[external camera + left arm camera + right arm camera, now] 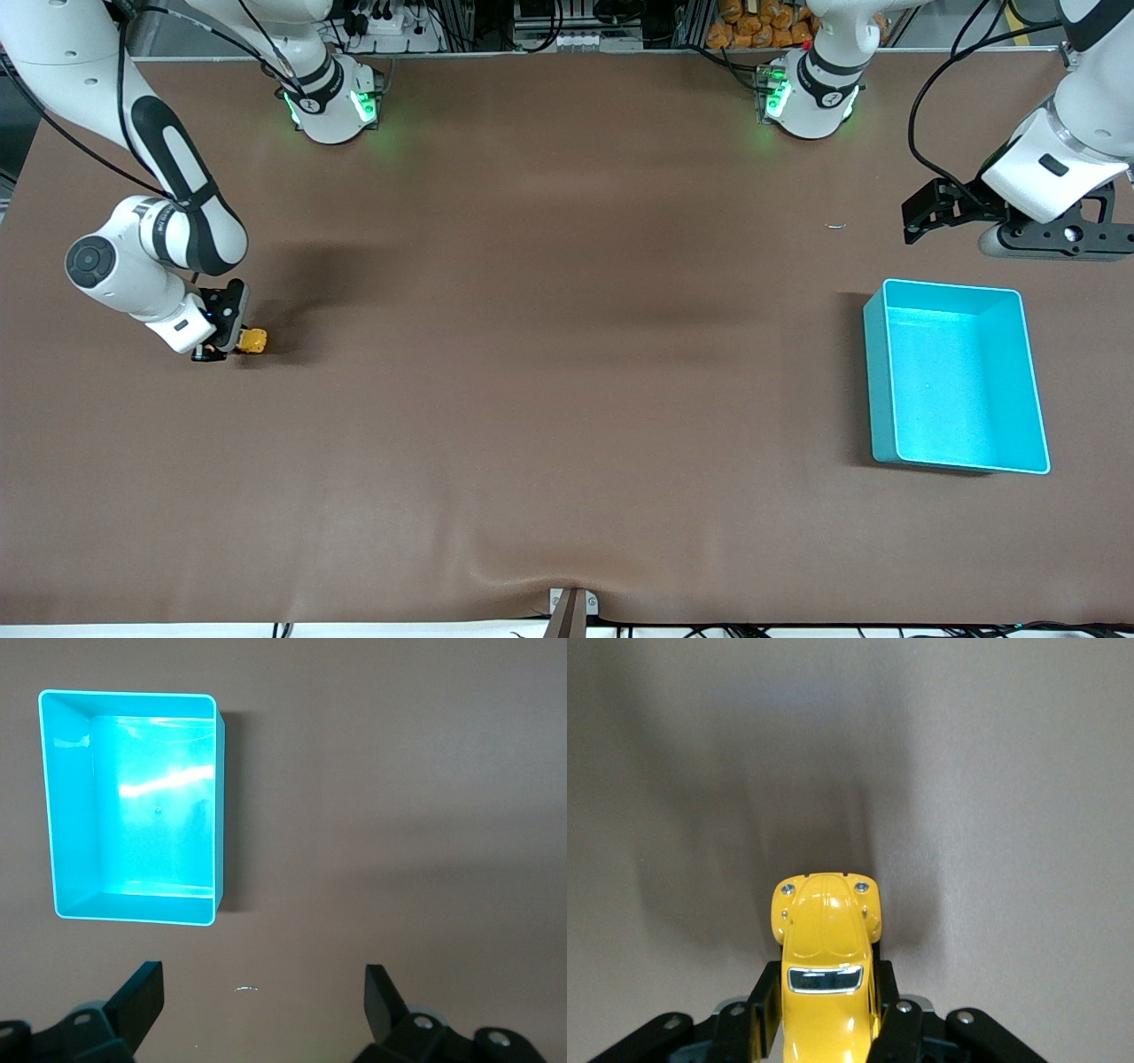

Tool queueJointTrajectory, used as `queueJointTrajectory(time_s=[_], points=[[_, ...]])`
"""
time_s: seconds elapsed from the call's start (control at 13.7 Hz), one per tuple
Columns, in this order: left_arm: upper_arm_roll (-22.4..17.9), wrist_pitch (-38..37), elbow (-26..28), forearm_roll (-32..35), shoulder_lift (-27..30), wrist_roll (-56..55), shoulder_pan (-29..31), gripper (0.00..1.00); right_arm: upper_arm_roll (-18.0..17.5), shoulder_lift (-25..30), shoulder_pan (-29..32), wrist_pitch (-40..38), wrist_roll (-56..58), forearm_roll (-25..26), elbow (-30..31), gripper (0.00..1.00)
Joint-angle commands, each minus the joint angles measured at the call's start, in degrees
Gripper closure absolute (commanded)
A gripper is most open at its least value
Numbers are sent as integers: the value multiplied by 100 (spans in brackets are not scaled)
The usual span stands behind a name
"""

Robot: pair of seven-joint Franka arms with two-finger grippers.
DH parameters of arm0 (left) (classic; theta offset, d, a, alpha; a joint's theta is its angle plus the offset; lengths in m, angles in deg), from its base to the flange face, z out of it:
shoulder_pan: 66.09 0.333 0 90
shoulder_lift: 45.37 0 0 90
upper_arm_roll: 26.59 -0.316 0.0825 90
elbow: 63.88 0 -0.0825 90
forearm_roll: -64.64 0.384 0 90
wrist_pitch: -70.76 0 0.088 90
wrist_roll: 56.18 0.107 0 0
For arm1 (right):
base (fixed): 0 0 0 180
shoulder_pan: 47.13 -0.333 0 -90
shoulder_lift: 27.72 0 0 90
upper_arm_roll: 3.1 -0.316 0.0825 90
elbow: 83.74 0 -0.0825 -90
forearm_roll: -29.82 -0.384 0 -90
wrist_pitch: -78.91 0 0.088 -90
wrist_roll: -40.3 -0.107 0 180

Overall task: Wind and store yellow beetle car
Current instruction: 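Drag the held car backward along the table with the right gripper, then open the right gripper to release the car rolling toward the box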

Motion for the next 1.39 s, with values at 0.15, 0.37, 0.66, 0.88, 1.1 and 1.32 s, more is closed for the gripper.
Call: queueJointTrajectory(time_s=[0.15, 0.37, 0.66, 0.88, 1.1, 1.32], points=[[49, -72, -33, 78, 4, -31, 39, 0, -50, -378, 395, 28, 300, 57, -159, 56], [40, -63, -33, 69, -5, -31, 48, 0, -50, -378, 413, 2, 467, 57, -229, 54], [40, -63, -42, 78, -5, -31, 56, 0, -50, -378, 465, -51, 468, 57, -334, 34], [40, -63, -42, 78, -5, -31, 48, 0, -50, -300, 544, -347, 459, 48, -562, 18], [40, -63, -42, 86, -14, -31, 56, 0, -50, -326, 790, -1700, 441, 22, -1343, 9], [40, -63, -42, 86, -14, -31, 56, 0, -50, -326, 922, -1853, 441, -22, -1451, 8]])
